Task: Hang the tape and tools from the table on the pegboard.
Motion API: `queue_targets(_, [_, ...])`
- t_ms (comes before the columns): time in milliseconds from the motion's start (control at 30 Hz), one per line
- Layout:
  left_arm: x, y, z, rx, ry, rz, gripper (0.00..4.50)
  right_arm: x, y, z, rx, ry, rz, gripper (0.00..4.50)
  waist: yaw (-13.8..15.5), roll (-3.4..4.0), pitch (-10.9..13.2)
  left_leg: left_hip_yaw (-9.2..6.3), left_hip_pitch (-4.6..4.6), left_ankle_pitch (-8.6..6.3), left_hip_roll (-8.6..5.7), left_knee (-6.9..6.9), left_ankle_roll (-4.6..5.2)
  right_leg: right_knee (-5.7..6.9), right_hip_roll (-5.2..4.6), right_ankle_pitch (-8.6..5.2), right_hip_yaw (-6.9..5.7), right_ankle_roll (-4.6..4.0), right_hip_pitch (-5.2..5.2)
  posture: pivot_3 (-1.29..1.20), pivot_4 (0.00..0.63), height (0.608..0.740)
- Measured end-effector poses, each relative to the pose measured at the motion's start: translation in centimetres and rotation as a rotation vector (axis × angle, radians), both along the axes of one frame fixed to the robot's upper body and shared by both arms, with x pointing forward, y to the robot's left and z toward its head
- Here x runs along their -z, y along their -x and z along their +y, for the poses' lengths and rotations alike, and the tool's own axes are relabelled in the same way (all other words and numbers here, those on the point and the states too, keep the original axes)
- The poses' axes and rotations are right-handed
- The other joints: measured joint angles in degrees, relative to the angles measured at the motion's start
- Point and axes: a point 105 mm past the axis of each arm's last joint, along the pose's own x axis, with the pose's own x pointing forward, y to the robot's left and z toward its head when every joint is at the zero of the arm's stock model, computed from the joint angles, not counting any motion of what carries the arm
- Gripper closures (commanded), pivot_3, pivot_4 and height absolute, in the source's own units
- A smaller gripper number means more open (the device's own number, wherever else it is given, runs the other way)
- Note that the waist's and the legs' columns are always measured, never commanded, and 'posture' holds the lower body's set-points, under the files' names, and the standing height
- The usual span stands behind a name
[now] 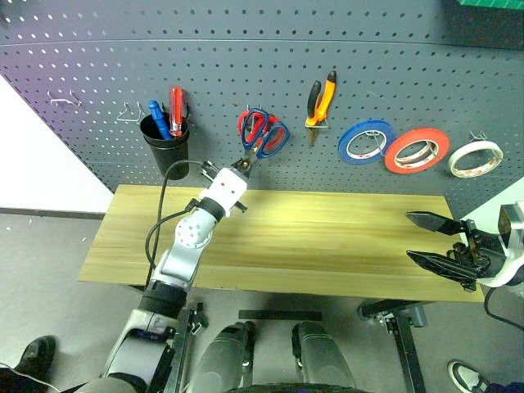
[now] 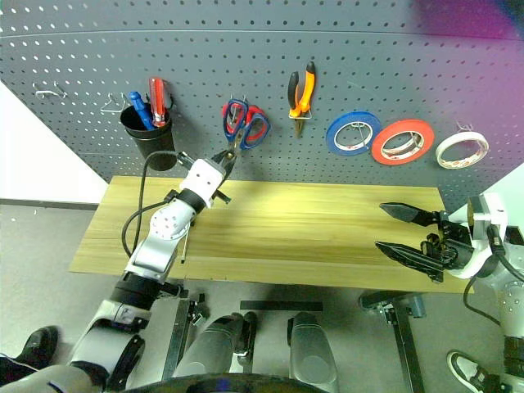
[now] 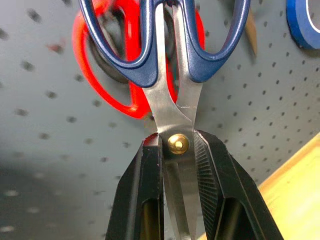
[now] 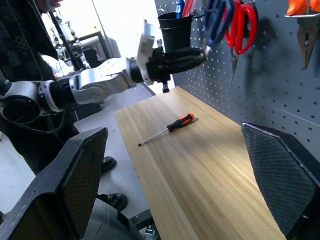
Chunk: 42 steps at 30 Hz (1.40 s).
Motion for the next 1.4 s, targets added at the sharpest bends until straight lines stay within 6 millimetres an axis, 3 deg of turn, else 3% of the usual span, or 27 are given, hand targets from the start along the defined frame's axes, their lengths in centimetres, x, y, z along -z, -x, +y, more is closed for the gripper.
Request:
queue_targets(133, [0.4,-1.1,0.4,-0.028,0.003,0.023,1.74,0.1,0.0,0.1,-0.002,0.000,0.006,0.00,-0.3,0.00,0.0,0.01,0.00,0.00,0.00,0.00,0.01,0.01,0.00,0.00,0.01,0.00,0.00,-0.21,0.158,0.740])
queue_targets(300, [1.2,-0.9,0.6,-0.033,0.027,0.052,0.08,0.1,-0.1,0.2,0.000,0.002,0.003,0.00,-0.3,0.00,0.0,0.01,0.00,0.00,0.00,0.01,0.01,0.01,0.00,0.01,0.02,0.01,0.00,-0.21,0.157,0.740])
queue_targets(567, [3.4,1.7,1.4,-0.006,0.018,0.099,0.03,0.0,-0.1,0.6,-0.019,-0.002,-0.005,0.00,-0.7,0.01,0.0,0.02,0.03,-0.01,0.00,0.05,0.02,0.09,0.00,0.01,0.05,0.01,0.00,-0.19,0.155,0.740])
queue_targets(767, [3.9,2.4,3.8,-0.060,0.035,0.157,0.03,0.3,-0.2,1.5,-0.066,-0.001,-0.015,0.00,-1.0,0.06,-0.1,0.03,0.10,-0.02,0.00,0.13,0.02,0.17,0.00,0.01,0.06,0.01,0.06,-0.18,0.151,0.740])
queue_targets(1167, [11.5,3.9,10.6,-0.343,0.212,0.558,0.03,0.5,-0.4,3.2,-0.147,0.019,-0.050,0.00,-0.9,0.24,-0.4,0.03,0.12,-0.05,0.00,0.24,0.00,0.22,0.00,0.01,0.06,0.02,0.09,-0.16,0.142,0.740])
queue_targets(1400, [11.2,3.0,12.7,-0.490,0.305,0.616,0.03,0.7,-0.5,3.6,-0.160,0.030,-0.041,0.00,0.0,0.25,-0.4,0.03,0.12,-0.14,0.00,0.43,-0.05,0.29,0.01,0.02,0.05,0.03,0.09,-0.17,0.142,0.740])
